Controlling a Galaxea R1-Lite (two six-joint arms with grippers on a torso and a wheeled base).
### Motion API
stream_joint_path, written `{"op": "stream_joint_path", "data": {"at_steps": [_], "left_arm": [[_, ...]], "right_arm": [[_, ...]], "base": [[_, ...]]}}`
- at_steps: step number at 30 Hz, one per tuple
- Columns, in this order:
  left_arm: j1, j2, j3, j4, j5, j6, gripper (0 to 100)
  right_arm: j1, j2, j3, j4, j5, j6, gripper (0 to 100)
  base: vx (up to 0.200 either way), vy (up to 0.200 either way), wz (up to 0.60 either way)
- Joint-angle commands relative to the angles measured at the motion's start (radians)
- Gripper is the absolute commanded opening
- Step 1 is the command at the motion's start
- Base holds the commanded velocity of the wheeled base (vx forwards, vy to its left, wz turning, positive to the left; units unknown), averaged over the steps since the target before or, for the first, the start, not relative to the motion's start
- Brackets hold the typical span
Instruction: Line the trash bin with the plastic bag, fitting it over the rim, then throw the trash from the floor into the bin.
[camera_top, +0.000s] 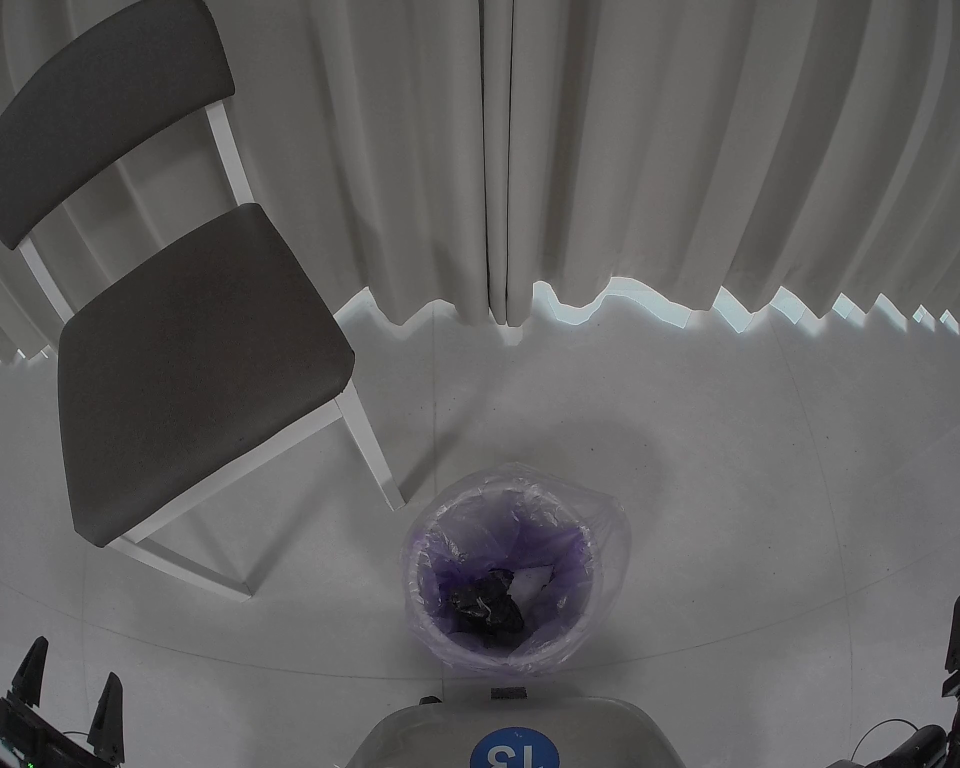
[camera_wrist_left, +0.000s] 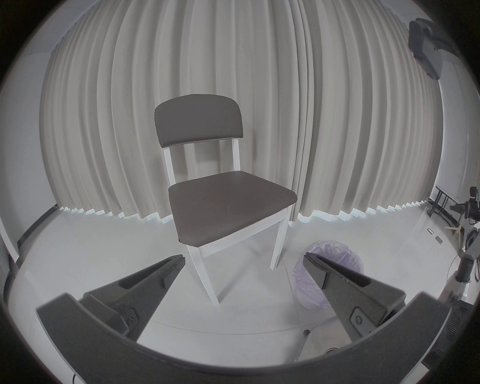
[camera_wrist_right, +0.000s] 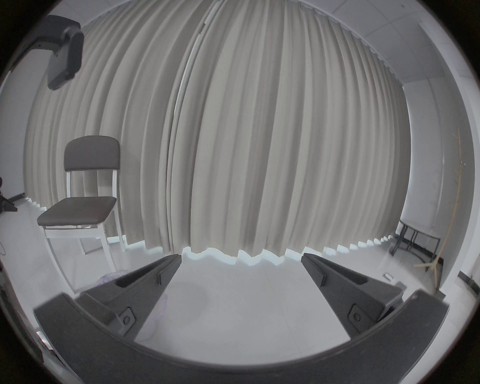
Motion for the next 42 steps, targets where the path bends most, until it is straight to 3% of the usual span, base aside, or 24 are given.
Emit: {"op": "stream_joint_path", "data": {"at_steps": [1, 7, 14, 21, 26, 32, 33, 37, 42], "left_arm": [[0.000, -0.015, 0.018, -0.001, -0.002, 0.001, 100], [0.001, -0.015, 0.018, -0.001, -0.003, -0.001, 100], [0.001, -0.015, 0.018, -0.001, 0.001, -0.011, 100], [0.000, -0.015, 0.018, -0.001, 0.000, -0.002, 100], [0.001, -0.015, 0.018, 0.001, -0.002, -0.001, 100], [0.001, -0.015, 0.018, -0.001, 0.001, -0.014, 100], [0.001, -0.015, 0.018, -0.001, 0.003, -0.024, 100], [-0.002, -0.015, 0.018, -0.001, 0.000, -0.040, 100], [0.001, -0.016, 0.018, -0.001, -0.017, 0.029, 100]], "right_arm": [[0.000, -0.005, 0.017, -0.001, 0.033, 0.000, 100], [0.000, -0.007, 0.017, 0.002, 0.165, -0.014, 100], [0.000, -0.007, 0.017, 0.005, 0.206, -0.022, 100], [0.000, -0.007, 0.017, 0.013, 0.380, -0.023, 100], [0.000, -0.005, 0.016, 0.070, 0.446, -0.071, 100], [0.000, -0.005, 0.017, 0.068, 0.461, -0.065, 100], [0.000, -0.007, 0.017, 0.065, 0.432, -0.029, 100], [0.000, -0.005, 0.017, 0.064, 0.415, -0.029, 100], [0.000, -0.007, 0.017, 0.065, 0.424, -0.045, 100]], "base": [[0.000, 0.000, 0.00], [0.000, 0.000, 0.00], [0.000, 0.000, 0.00], [0.000, 0.000, 0.00], [0.000, 0.000, 0.00], [0.000, 0.000, 0.00], [0.000, 0.000, 0.00], [0.000, 0.000, 0.00], [0.000, 0.000, 0.00]]}}
